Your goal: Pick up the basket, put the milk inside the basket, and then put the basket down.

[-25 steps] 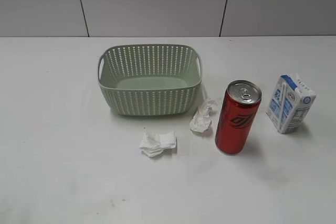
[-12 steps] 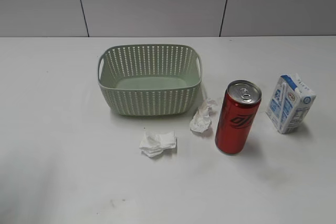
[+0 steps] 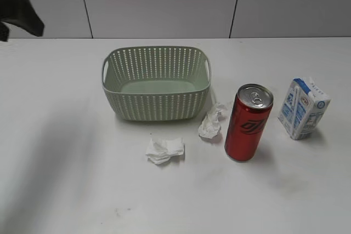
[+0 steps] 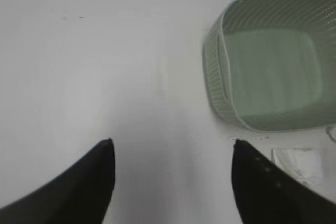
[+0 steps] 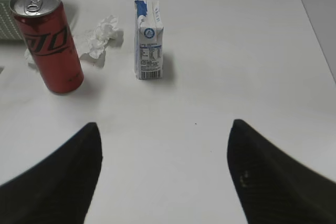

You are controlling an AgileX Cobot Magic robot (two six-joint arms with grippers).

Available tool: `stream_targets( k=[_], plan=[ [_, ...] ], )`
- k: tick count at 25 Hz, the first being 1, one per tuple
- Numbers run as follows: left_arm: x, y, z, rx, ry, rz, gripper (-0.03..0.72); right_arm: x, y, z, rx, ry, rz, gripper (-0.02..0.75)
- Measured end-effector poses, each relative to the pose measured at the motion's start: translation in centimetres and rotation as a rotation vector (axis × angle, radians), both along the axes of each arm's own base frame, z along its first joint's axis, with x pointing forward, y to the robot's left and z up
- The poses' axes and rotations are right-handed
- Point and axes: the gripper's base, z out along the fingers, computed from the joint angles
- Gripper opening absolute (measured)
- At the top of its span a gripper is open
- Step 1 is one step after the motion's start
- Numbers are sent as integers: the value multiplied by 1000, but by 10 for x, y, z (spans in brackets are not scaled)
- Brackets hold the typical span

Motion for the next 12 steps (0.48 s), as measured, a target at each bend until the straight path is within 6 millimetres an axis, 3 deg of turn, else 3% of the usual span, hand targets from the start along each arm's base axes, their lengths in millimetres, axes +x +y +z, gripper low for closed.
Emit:
stream_targets(
  k=[6, 12],
  plan=[
    [47, -49, -30, 21, 85, -114, 526, 0, 0, 0, 10, 1, -5, 587],
    [82, -90, -63, 84, 163, -143, 526, 0, 0, 0, 12, 1, -6, 587]
  ],
)
